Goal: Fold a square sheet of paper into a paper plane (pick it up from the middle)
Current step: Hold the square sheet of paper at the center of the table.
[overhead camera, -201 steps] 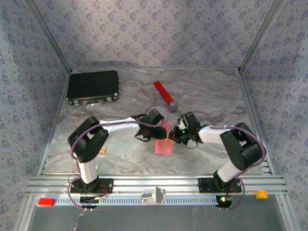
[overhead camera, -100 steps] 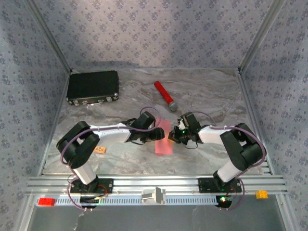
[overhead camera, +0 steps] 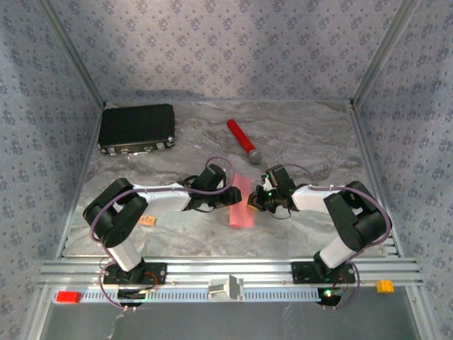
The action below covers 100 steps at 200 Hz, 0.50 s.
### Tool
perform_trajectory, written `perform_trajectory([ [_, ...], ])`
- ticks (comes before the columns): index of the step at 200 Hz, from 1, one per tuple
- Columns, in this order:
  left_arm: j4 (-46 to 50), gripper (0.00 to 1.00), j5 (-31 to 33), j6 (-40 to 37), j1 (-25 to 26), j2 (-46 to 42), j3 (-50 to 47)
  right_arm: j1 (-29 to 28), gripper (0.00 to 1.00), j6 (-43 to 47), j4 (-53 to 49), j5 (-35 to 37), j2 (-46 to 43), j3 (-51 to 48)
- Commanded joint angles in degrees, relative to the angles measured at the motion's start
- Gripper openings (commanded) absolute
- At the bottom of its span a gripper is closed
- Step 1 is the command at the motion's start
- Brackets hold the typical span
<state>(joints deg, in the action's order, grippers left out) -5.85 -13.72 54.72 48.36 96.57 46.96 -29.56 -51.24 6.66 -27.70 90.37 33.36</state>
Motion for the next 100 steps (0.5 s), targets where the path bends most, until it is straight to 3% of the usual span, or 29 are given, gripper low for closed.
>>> perform_trajectory([
  [1, 0.9, 0.49, 0.3, -0.3, -0.1, 1.0, 0.1, -0.1, 0.00, -0.6, -4.7, 2.7, 0.0, -0.6],
  [100, 6.3, 0.42, 2.3, -2.0, 0.0, 3.2, 1.9, -0.1, 0.04, -0.5, -3.8, 1.5, -1.2, 0.6],
])
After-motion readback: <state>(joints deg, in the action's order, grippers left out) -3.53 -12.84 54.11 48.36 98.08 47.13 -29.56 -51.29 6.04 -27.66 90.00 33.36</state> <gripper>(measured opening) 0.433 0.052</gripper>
